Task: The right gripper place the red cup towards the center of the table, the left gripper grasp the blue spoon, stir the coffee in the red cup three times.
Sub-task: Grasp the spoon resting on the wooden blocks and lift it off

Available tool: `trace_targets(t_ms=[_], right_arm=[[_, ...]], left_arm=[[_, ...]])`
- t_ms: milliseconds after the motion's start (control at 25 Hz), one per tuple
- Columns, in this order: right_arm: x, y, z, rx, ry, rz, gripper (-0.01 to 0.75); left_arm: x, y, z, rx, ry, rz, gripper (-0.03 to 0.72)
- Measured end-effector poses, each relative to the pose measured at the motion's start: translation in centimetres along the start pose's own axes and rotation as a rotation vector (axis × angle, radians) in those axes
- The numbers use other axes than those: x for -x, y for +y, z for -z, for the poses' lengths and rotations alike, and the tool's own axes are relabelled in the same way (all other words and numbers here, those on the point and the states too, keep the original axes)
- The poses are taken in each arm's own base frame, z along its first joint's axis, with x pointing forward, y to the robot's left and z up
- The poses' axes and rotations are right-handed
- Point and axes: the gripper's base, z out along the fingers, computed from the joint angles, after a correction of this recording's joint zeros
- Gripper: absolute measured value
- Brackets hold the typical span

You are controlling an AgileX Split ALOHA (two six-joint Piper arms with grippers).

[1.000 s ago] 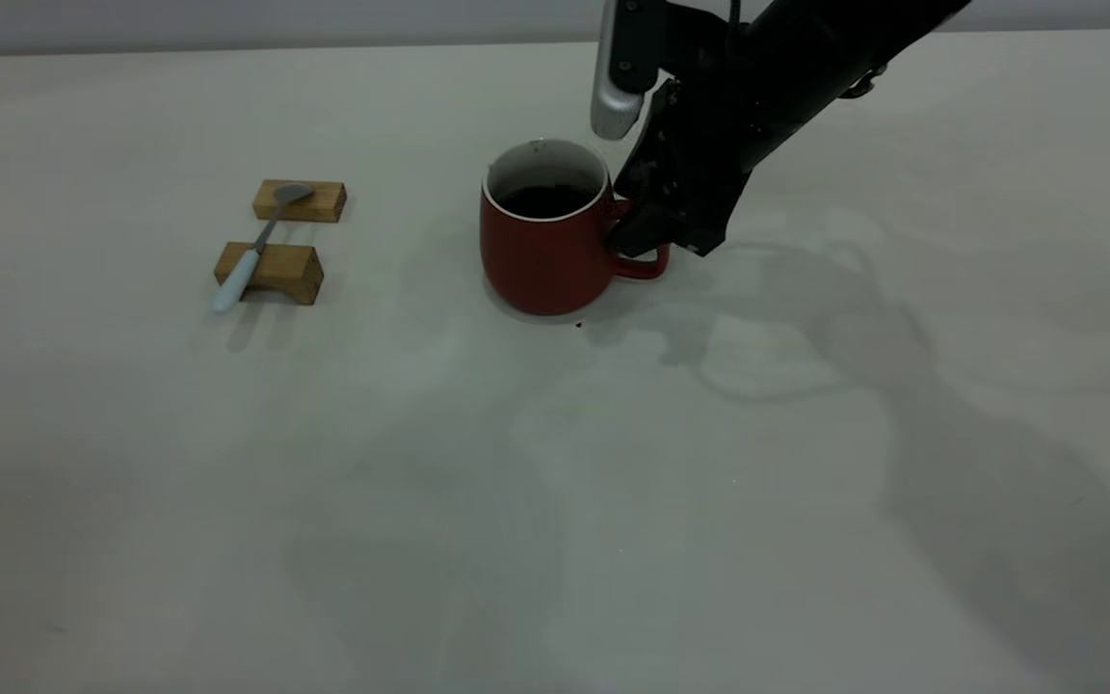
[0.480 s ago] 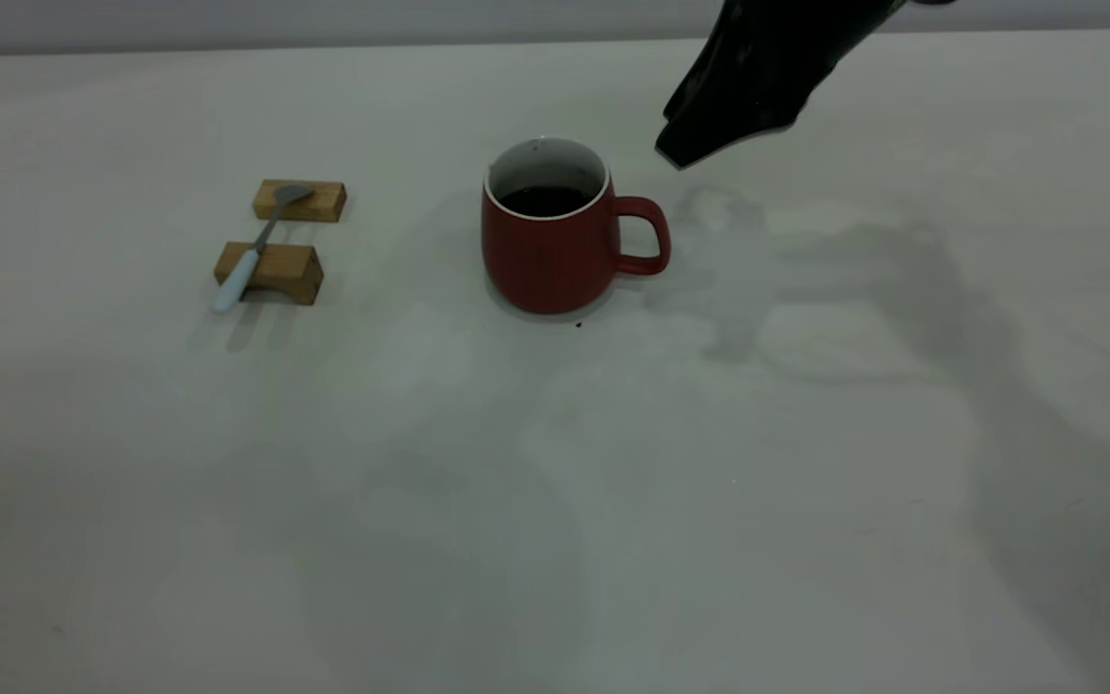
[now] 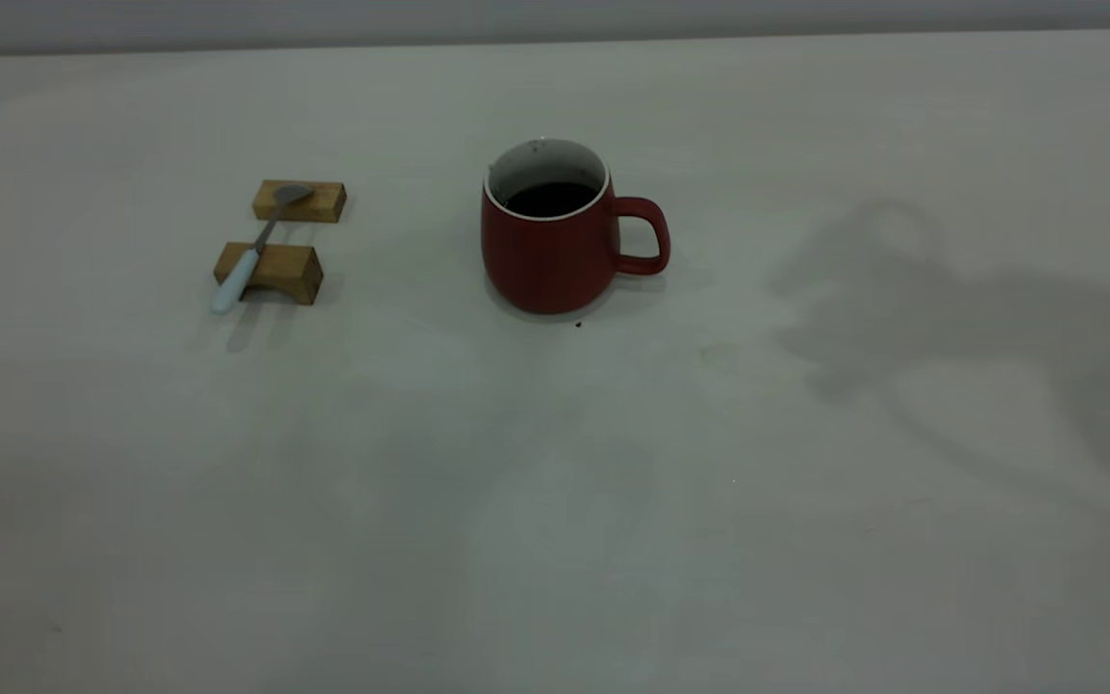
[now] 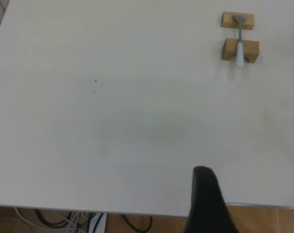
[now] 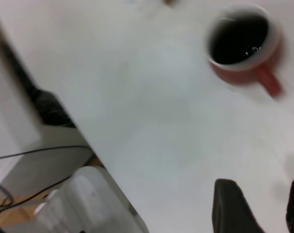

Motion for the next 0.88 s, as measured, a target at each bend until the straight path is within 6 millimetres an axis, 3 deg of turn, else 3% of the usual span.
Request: trace_targets(t_ms=[160, 280, 440, 640, 880], right_arm=[[-3.2, 3.2, 4.9, -0.201, -0.042, -0.094, 0.321], [-6.5, 5.8, 6.7, -0.312, -0.082, -0.182, 0.323], [-11.9, 9.1, 7.8, -0.404, -0.096, -0.247, 0.344], [-17.9, 11.7, 8.5, -0.508, -0.143, -0.345, 0.35], [-22.9, 14.5, 7.9, -0.552, -0.164, -0.458, 0.35]], left_arm=[[0.0, 0.0, 0.0, 0.0, 0.0, 0.0, 0.548], [0.0, 0.0, 0.0, 0.0, 0.0, 0.0, 0.548], [0.0, 0.0, 0.0, 0.0, 0.0, 0.0, 0.548], [0.0, 0.0, 0.0, 0.0, 0.0, 0.0, 0.548], [0.0, 0.0, 0.0, 0.0, 0.0, 0.0, 0.548]])
